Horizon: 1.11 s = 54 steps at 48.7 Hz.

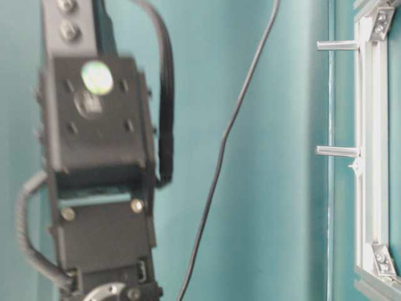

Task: Move the cable alternately left and right between 8 closely spaced pins so it hooks onto each one.

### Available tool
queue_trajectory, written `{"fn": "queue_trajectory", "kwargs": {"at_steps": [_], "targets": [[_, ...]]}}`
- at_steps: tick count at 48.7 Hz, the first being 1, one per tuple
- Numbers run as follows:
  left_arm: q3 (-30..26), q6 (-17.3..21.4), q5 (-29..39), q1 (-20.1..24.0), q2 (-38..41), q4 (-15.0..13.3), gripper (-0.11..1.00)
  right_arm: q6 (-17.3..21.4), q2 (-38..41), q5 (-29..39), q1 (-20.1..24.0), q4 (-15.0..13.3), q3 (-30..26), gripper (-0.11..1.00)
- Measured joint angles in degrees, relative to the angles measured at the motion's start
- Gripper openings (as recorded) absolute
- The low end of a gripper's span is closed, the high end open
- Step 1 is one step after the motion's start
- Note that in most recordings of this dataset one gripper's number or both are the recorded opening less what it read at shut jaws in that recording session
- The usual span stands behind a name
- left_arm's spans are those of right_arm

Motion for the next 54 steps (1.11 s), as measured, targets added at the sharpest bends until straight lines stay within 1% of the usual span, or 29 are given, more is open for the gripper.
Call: {"fn": "queue_trajectory", "kwargs": {"at_steps": [5, 10, 29, 36, 46, 54], "targets": [[0.00, 0.00, 0.00, -0.09, 0.09, 0.00, 0.00, -2.02, 0.00, 0.35, -0.88, 0.00, -0.26, 0.14], [0.00, 0.00, 0.00, 0.00, 0.00, 0.00, 0.00, -3.08, 0.18, 0.70, -1.58, 0.00, -0.26, 0.14], [0.00, 0.00, 0.00, 0.00, 0.00, 0.00, 0.00, -3.69, 0.44, 1.23, -4.92, -1.32, -0.35, 0.14], [0.00, 0.00, 0.00, 0.00, 0.09, 0.00, 0.00, -3.87, 0.44, 1.58, -5.80, -1.41, -0.35, 0.14], [0.00, 0.09, 0.00, 0.00, 0.09, 0.00, 0.00, -6.94, 0.44, 3.25, -6.42, -1.49, -0.35, 0.14], [0.00, 0.00, 0.00, 0.00, 0.00, 0.00, 0.00, -7.56, 0.44, 4.39, -6.59, -1.58, -0.35, 0.14]]}}
